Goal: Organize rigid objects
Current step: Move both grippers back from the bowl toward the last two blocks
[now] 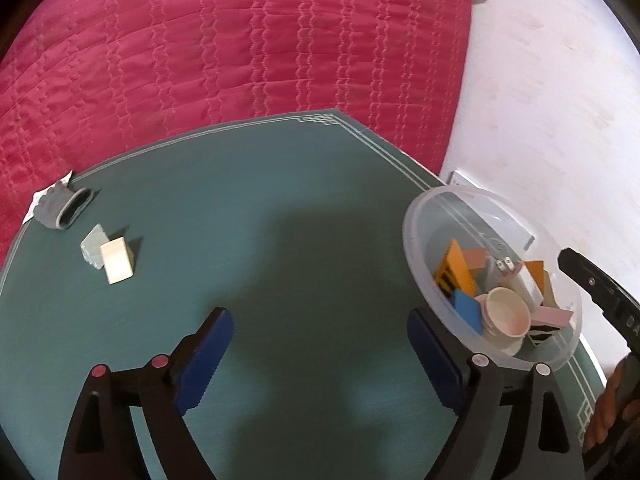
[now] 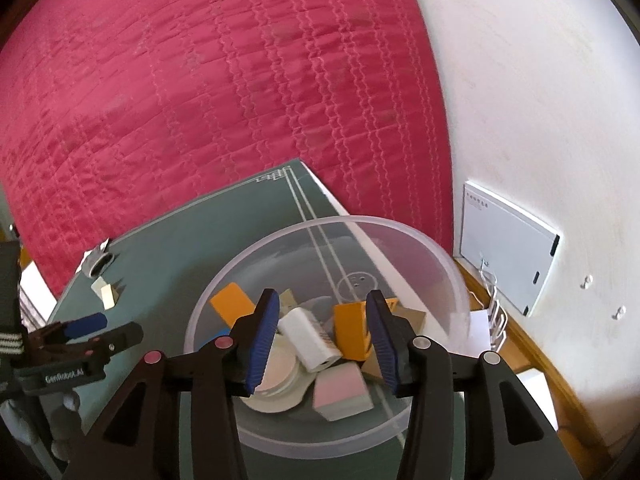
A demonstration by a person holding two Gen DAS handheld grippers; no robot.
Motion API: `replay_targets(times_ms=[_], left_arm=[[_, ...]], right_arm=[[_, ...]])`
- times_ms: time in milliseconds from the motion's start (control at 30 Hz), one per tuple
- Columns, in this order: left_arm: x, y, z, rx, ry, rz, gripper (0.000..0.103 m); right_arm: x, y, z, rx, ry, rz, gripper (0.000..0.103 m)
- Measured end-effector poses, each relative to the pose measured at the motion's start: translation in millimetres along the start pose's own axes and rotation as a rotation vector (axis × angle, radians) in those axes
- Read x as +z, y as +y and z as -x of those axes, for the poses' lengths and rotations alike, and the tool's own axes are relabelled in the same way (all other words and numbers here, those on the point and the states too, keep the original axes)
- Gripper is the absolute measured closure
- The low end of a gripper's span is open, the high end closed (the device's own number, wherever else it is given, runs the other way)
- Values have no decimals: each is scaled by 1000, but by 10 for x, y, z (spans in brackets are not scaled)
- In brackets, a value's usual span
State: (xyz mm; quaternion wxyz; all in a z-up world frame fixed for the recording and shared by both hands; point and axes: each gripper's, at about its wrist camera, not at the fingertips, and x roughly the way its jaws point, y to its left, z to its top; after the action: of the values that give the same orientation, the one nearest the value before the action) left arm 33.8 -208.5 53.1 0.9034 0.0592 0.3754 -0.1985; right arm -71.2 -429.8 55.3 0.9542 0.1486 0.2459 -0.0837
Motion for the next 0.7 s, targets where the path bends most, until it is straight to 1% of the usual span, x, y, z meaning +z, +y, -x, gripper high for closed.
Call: replay_targets(times_ms=[200, 333, 500, 700], left_arm=[[-40, 207, 28, 50, 5, 22, 8], [-70, 384, 52, 86, 5, 42, 6], [-116, 613, 92, 128, 7, 85, 5], [-144, 796, 113, 161, 11, 126, 5]], right_arm=[[-44, 203, 57, 20, -16, 68, 51], [-90, 389, 84, 66, -15, 119, 41], [-141, 573, 59, 103, 7, 160, 40], [-205, 725, 24, 130, 32, 187, 40]])
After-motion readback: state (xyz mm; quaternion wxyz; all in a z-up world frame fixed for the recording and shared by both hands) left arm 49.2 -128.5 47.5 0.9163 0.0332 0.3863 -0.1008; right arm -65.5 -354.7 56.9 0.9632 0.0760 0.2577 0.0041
